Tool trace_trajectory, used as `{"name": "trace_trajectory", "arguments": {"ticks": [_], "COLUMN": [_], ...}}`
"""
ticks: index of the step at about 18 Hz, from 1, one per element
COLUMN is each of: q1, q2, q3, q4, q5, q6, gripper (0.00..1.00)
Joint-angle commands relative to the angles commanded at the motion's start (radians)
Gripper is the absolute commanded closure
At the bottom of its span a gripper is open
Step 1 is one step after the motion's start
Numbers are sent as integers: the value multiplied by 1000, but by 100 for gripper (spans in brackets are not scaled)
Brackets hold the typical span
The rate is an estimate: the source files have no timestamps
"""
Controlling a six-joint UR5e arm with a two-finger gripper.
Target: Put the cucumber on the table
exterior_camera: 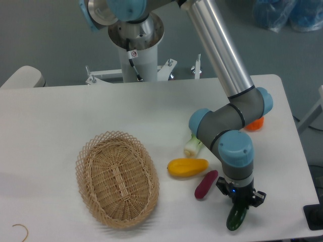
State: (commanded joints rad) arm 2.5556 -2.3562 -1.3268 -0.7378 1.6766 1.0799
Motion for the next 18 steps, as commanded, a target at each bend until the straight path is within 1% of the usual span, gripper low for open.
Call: {"name": "trace_trajectory", "arguments": {"ticks": [1,2,3,4,5,6,9,10,13,16,18], "q1": [2,3,3,3,5,5,5,5,2,-21,-44], "q2": [3,2,3,3,3,3,6,15,55,101,142], "q3": [0,1,1,9,14,12,24,31,54,57,55], "q4": [0,0,0,0,0,0,0,0,-3,-6,-14], "q5": [-2,-2,-2,-2,-2,-2,0,2,0,-9,-2], "q6": [-2,0,3,5,8,3,2,-5,-73,-75,-64], "gripper": [72,69,61,40,10,0,0,0,0,0,0]}}
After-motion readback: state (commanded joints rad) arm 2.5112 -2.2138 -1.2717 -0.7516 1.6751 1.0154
